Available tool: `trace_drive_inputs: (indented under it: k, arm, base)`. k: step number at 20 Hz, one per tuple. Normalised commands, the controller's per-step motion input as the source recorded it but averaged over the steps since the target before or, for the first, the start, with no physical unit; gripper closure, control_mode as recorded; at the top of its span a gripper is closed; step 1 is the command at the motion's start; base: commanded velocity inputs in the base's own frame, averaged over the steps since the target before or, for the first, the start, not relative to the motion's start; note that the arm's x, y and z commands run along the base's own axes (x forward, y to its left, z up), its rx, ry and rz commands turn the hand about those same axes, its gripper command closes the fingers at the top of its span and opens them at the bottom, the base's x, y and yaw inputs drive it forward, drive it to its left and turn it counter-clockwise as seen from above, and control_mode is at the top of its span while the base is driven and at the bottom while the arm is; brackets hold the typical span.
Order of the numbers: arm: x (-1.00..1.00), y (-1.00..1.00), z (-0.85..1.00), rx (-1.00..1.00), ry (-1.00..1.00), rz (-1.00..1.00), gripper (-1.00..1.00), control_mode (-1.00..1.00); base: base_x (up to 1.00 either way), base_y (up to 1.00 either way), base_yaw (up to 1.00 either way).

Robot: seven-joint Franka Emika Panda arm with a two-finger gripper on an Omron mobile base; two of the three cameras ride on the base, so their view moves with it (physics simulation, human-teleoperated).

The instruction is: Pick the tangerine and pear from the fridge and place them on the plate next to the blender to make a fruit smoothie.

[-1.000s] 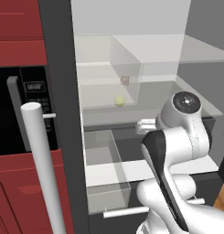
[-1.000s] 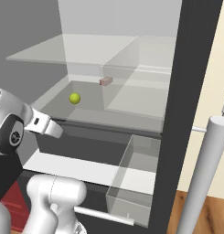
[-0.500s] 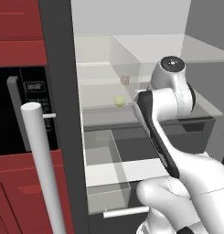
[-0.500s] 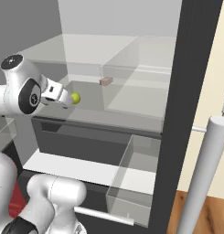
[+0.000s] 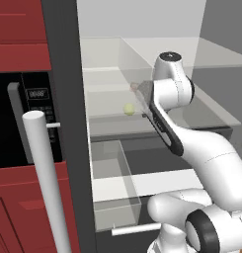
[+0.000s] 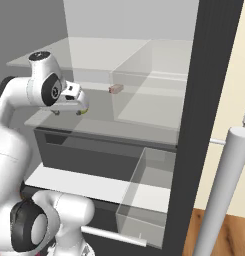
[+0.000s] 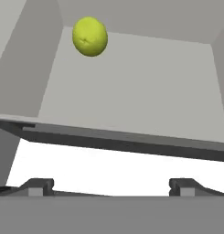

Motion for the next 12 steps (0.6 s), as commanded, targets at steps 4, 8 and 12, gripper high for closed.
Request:
trace_drive_inputs:
  k: [4,8,12]
  arm:
    - [0.76,0.14,-0.57,-0.01,-0.02,0.14,-1.00,-1.00]
    - [0.79,0.18,-0.09,0.00,-0.05,0.08,-1.00,-1.00]
    - [0.73,0.13,-0.11,0.00,-0.01,0.04,-1.00,-1.00]
  base:
    - [0.00,0.00,0.00]
    - [0.00,0.00,0.00]
    - [0.00,0.00,0.00]
